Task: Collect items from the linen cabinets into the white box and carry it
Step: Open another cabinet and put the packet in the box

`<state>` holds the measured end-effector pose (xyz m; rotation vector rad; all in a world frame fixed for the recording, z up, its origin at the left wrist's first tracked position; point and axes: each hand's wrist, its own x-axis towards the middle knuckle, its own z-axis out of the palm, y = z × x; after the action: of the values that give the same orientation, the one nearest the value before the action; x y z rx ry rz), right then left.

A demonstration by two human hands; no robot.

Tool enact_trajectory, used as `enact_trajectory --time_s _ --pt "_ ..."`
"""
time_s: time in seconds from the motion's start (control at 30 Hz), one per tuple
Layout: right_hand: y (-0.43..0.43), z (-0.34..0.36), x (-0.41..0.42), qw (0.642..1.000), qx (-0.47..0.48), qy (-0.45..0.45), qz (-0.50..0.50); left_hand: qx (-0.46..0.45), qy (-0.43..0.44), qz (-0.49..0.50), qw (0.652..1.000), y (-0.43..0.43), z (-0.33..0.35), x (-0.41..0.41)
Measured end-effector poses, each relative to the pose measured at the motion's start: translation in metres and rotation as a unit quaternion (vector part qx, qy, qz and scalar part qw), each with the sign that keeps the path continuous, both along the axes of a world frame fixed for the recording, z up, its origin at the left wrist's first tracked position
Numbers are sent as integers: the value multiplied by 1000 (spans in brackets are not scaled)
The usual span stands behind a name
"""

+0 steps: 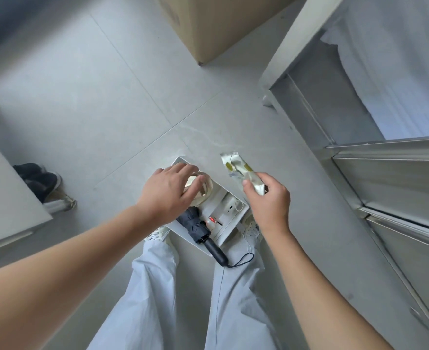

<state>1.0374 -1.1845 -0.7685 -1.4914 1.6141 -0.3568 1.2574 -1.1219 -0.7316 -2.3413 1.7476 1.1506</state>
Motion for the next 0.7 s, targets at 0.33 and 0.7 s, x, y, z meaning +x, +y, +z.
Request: enact_trajectory --time_s 0.33,0.7 --pt "48 0 22 998 57 21 23 22 2 26 999 70 6 22" --pt "97 -15 8 991 118 50 -30 9 6 64 998 107 -1 14"
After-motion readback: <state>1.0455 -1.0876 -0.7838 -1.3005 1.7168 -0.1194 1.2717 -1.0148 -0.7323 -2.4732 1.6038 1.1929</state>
